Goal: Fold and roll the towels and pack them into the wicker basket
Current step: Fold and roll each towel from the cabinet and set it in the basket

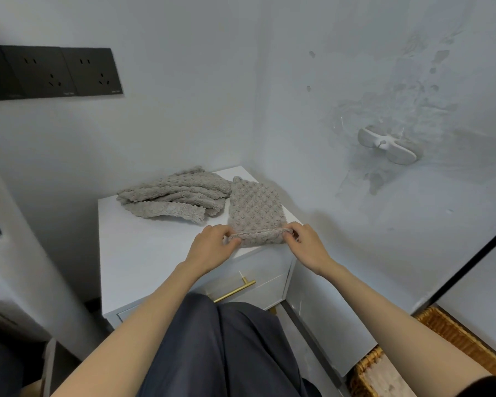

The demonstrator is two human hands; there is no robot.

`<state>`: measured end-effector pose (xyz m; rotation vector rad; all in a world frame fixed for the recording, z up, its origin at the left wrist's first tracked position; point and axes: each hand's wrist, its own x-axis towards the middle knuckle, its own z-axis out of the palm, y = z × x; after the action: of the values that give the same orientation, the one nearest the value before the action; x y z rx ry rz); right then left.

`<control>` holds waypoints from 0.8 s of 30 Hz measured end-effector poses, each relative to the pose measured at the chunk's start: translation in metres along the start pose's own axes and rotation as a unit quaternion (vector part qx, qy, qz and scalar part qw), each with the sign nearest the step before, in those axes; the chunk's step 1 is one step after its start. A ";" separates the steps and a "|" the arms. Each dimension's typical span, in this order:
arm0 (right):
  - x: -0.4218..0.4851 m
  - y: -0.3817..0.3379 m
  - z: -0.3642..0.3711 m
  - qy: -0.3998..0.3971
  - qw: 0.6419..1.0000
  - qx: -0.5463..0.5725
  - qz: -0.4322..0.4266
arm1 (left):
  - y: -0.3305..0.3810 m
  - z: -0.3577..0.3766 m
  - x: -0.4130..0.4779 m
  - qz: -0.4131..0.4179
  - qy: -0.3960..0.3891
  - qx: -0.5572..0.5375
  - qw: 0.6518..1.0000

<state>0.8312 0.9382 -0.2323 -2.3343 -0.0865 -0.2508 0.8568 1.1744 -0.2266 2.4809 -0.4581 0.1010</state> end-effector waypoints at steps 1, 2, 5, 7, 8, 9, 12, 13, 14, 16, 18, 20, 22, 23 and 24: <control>0.002 0.000 -0.001 0.001 1.000 0.014 0.018 | -0.001 0.002 0.000 0.000 0.004 -0.007 1.000; 0.004 0.001 -0.002 0.003 0.999 0.028 0.038 | -0.001 0.003 0.001 0.000 0.005 -0.013 1.000; 0.008 0.004 -0.004 0.009 0.996 0.036 0.079 | -0.002 0.006 0.005 -0.017 0.017 -0.036 0.999; 0.012 0.004 -0.003 0.016 0.995 0.016 0.094 | -0.002 0.009 0.009 -0.035 0.032 -0.040 0.998; 0.014 0.004 -0.002 0.022 0.995 -0.003 0.100 | -0.002 0.010 0.011 -0.043 0.035 -0.036 0.998; 0.015 0.003 -0.001 0.027 0.994 -0.024 0.106 | -0.001 0.012 0.012 -0.052 0.036 -0.030 0.998; 0.015 0.005 0.005 0.047 0.989 -0.053 0.129 | -0.002 0.018 0.018 -0.080 0.030 -0.027 0.996; 0.015 0.006 0.007 0.056 0.987 -0.057 0.137 | -0.003 0.019 0.020 -0.088 0.029 -0.030 0.995; 0.014 0.007 0.009 0.064 0.986 -0.061 0.141 | -0.003 0.020 0.021 -0.094 0.030 -0.031 0.995; 0.012 0.007 0.013 0.081 0.984 -0.071 0.139 | -0.003 0.022 0.024 -0.101 0.032 -0.027 0.994; 0.010 0.001 0.015 0.115 0.982 -0.106 0.110 | -0.003 0.023 0.026 -0.105 0.032 -0.022 0.994; 0.007 -0.008 0.015 0.166 0.970 -0.179 0.010 | -0.003 0.023 0.027 -0.107 0.029 -0.020 0.994; 0.004 -0.020 0.019 0.163 0.956 -0.210 -0.122 | -0.003 0.023 0.028 -0.107 0.025 -0.026 0.994; 0.001 -0.025 0.022 0.140 0.950 -0.209 -0.183 | -0.003 0.023 0.029 -0.107 0.024 -0.028 0.994; -0.001 -0.029 0.027 0.114 0.944 -0.208 -0.228 | -0.003 0.023 0.029 -0.107 0.024 -0.027 0.994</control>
<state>0.8304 0.9781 -0.2306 -2.6560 -0.5053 -0.8381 0.8845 1.1541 -0.2416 2.4521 -0.1704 0.0608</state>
